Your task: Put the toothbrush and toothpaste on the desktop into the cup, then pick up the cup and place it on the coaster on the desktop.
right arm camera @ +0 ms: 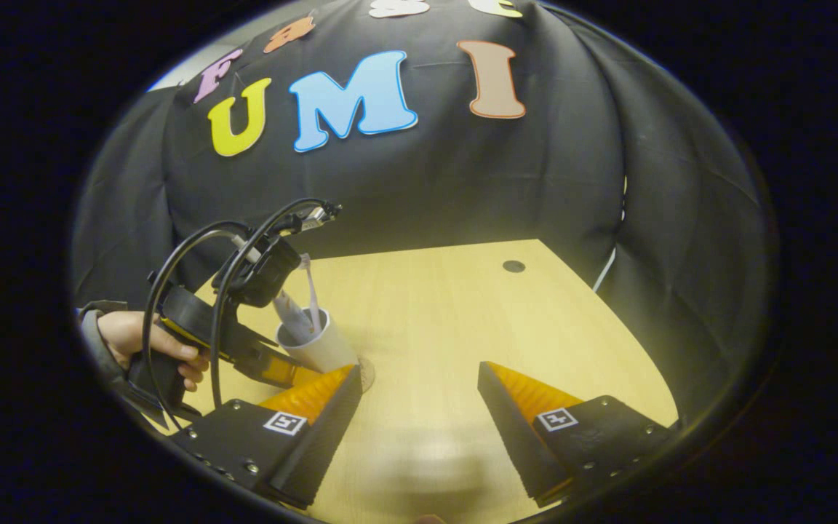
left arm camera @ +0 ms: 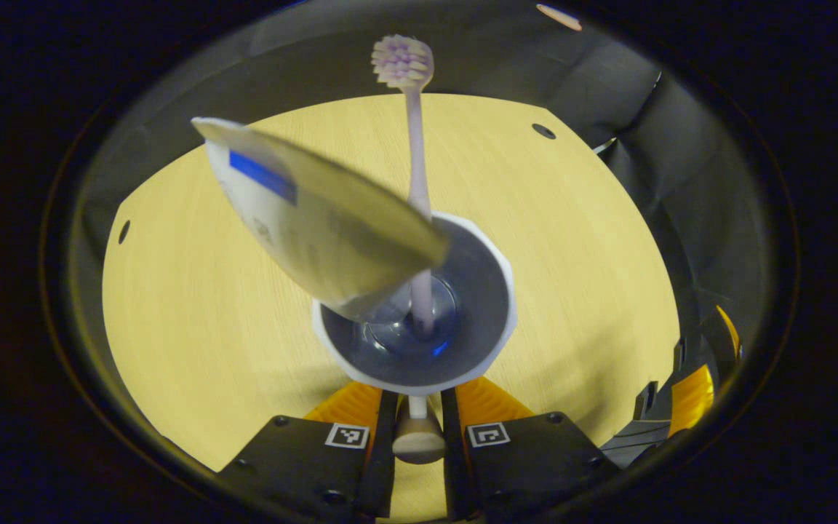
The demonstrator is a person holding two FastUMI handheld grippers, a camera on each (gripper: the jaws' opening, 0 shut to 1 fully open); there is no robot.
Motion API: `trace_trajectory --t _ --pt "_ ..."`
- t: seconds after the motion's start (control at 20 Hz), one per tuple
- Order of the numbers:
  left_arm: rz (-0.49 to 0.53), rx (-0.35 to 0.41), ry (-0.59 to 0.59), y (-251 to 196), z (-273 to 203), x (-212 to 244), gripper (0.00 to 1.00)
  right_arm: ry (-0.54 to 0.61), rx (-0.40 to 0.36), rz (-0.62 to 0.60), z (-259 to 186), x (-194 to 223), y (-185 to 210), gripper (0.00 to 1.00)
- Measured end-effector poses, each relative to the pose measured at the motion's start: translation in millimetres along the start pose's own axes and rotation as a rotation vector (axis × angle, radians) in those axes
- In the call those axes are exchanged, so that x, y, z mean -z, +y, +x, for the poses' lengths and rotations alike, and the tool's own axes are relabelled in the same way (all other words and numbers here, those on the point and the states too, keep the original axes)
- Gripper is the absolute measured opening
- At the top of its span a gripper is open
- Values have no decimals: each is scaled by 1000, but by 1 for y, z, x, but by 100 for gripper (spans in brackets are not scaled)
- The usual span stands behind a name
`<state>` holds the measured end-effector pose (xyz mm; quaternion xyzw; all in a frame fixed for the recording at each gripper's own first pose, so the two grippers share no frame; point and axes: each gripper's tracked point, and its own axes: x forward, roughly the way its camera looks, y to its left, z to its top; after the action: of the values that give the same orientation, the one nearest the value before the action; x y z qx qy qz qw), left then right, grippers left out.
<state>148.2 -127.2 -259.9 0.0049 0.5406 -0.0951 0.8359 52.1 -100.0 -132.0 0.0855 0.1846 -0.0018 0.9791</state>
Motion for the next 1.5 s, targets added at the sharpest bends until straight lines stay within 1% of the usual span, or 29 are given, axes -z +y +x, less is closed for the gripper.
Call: trace_trajectory --t 0.1,0.15,0.2,0.3,0.35,0.45,0.55,0.65,0.8,0.9,0.95,1.0,1.1,1.15,1.2,1.35,1.4,1.5 --pt "1 -14 11 3 1 2 34 2 4 14 0 0 -4 99" --pt "11 -17 13 3 2 1 35 1 6 21 0 0 -4 99" --pt "16 -23 18 3 1 1 35 2 8 23 2 0 -5 99" --pt "33 -37 25 2 3 3 34 1 10 12 3 -1 -5 99" --pt "39 -43 28 2 3 1 35 -1 6 8 3 -2 -3 99" --pt "51 -47 36 -1 4 1 34 -2 -10 10 4 -3 1 99" --pt "63 -47 41 -2 4 2 36 -2 -18 12 4 -4 3 99" --pt "53 -33 39 -2 0 4 37 0 -25 10 4 -4 5 99" --pt "46 -15 23 -3 -7 8 34 -4 -27 -4 2 -5 4 99" --pt "46 5 5 -9 -17 9 53 -7 -31 -10 -1 -8 4 99" --pt "45 17 -8 -12 -22 10 60 -11 -33 -15 -2 -9 5 99" --pt "44 13 -23 -12 -29 8 75 -14 -36 -23 -3 -11 7 99" --pt "32 21 -66 -17 -40 5 83 -24 -47 -42 -7 -15 8 99" --pt "25 19 -90 -17 -46 3 89 -29 -54 -52 -9 -17 10 99" --pt "18 17 -116 -17 -51 0 89 -35 -64 -62 -11 -20 12 99" --pt "-22 10 -220 -13 -88 4 83 -64 -102 -85 -19 -29 21 99" --pt "-33 0 -256 -8 -102 6 89 -73 -113 -93 -21 -31 24 99" --pt "-63 -24 -344 6 -130 11 88 -94 -140 -107 -25 -37 32 99"
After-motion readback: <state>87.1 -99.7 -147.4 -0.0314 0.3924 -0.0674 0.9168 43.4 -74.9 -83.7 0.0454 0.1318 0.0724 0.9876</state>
